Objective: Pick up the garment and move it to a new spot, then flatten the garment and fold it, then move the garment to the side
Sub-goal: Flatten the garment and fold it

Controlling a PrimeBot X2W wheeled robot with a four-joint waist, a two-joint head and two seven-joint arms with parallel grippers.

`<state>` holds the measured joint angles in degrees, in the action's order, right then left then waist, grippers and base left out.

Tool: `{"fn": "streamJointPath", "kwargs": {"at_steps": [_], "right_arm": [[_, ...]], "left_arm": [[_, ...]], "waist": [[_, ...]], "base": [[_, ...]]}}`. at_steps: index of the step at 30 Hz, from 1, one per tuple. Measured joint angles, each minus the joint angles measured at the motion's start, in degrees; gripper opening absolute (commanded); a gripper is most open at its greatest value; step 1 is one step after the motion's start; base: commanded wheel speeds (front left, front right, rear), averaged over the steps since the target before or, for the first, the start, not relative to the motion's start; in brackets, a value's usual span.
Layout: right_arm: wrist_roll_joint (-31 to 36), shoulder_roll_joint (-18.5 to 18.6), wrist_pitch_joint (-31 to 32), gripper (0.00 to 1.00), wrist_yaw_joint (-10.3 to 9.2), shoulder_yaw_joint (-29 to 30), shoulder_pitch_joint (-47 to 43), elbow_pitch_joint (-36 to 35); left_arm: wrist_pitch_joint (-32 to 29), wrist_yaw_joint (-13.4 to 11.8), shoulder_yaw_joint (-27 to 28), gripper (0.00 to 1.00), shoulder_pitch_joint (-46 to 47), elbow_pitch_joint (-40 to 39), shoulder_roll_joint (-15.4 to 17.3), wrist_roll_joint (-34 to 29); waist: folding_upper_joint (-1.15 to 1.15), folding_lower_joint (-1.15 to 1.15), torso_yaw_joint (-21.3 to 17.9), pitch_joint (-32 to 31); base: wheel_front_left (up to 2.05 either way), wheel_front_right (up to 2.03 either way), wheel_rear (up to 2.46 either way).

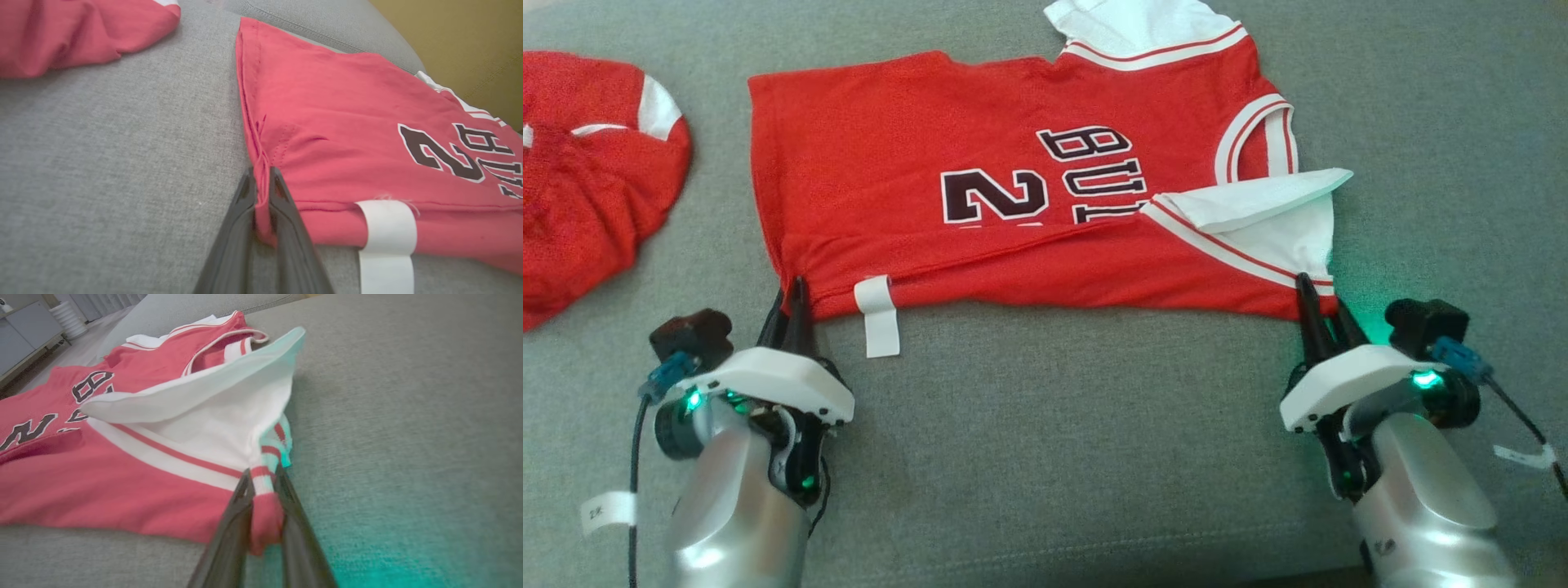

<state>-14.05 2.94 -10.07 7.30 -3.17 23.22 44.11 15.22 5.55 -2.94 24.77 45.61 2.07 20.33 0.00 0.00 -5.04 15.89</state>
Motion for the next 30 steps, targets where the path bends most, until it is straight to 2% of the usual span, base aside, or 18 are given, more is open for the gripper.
{"fn": "streamJointPath", "kwargs": {"at_steps": [6, 13, 20, 24, 25, 26, 27, 30], "right_arm": [[-0.74, -0.11, -0.60, 0.00, 0.00, -0.18, 0.04, 0.43], [-0.66, -0.11, -0.80, 0.00, -0.01, 0.40, -1.13, 0.41], [-1.49, -0.20, 1.72, 0.00, -0.01, 1.32, -9.16, -1.89], [-1.62, -0.26, 2.97, 0.00, -0.01, 1.55, -11.80, -4.08], [-1.62, -0.27, 3.03, 0.15, -0.01, 1.82, -12.33, -4.92], [-1.59, -0.27, 3.04, 0.97, -0.01, 2.07, -12.53, -5.55], [-1.59, -0.29, 3.04, 1.00, -0.01, 2.30, -12.55, -6.24], [-1.52, -0.25, 2.81, 1.00, -0.01, 3.37, -12.27, -8.83]], "left_arm": [[-0.33, 0.05, 0.09, 0.00, -1.93, -1.97, -0.26, 0.60], [-0.56, -0.11, 0.08, 0.00, -6.89, -4.15, -0.31, 1.56], [-0.58, -1.34, -0.81, 0.00, -15.99, -5.26, -0.32, 2.53], [-0.58, -2.08, -1.99, 0.00, -18.80, -6.00, -0.30, 3.15], [-0.58, -2.23, -2.21, 0.36, -19.15, -6.22, -0.31, 3.15], [-0.58, -2.52, -2.38, 1.00, -19.25, -6.58, -0.31, 3.16], [-0.58, -2.89, -2.42, 1.00, -19.20, -6.93, -0.30, 3.18], [-0.58, -3.60, -2.32, 1.00, -18.84, -8.71, -0.08, 2.60]], "waist": [[0.00, 0.00, 0.40, -1.43], [0.00, 0.00, 1.19, -6.23], [0.00, 0.00, 2.12, -11.99], [0.00, 0.00, 2.56, -12.97], [0.00, 0.00, 2.79, -12.89], [0.00, 0.00, 2.96, -12.69], [0.00, 0.00, 3.09, -12.45], [0.00, 0.00, 3.43, -11.41]], "base": [[0.00, 0.00, 0.00], [0.00, 0.00, 0.00], [0.00, 0.00, 0.00], [0.00, 0.00, 0.00], [0.00, 0.00, 0.00], [0.00, 0.00, 0.00], [0.00, 0.00, 0.00], [0.00, 0.00, 0.00]]}}
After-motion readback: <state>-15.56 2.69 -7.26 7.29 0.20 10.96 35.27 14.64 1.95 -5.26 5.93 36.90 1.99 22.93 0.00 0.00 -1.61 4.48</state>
